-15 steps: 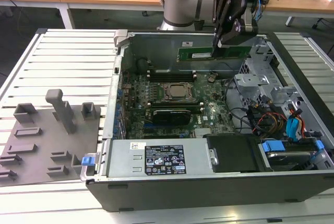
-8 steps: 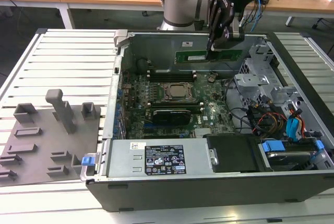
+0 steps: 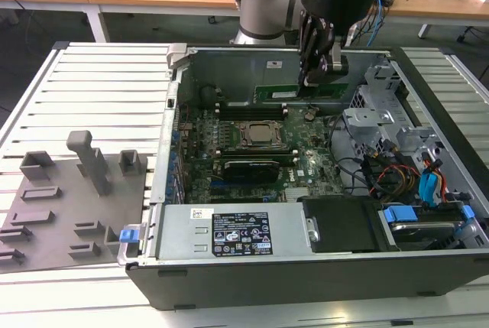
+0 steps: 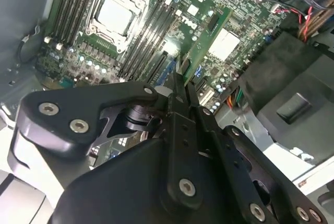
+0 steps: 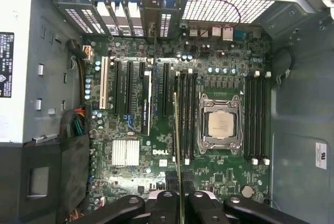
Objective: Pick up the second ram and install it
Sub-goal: 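Pick up the second ram and move it above second insertion slot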
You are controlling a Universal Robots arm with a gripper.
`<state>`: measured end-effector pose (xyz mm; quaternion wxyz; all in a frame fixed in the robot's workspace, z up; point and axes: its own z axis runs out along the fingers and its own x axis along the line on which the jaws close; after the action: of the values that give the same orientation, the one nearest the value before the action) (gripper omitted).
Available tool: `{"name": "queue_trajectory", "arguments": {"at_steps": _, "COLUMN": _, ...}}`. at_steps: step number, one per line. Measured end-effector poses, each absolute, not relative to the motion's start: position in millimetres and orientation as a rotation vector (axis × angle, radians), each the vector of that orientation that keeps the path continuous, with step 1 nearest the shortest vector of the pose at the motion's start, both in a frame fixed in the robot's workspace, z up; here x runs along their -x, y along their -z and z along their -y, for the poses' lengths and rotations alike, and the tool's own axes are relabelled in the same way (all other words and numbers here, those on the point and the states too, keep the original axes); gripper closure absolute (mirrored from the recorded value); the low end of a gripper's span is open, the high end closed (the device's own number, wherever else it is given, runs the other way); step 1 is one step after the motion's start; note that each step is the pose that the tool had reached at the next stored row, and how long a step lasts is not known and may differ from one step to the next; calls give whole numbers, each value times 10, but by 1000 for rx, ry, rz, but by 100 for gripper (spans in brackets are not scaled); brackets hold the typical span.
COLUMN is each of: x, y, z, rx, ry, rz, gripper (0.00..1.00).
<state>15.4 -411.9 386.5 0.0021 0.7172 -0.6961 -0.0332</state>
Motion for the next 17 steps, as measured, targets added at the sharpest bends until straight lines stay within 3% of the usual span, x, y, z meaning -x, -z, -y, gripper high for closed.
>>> {"name": "queue_trajectory", "arguments": {"at_steps": 17, "x": -181, "y": -3516, "z": 4075, "rx": -2250, "ry": 104, "rz": 2184, "gripper": 86}}
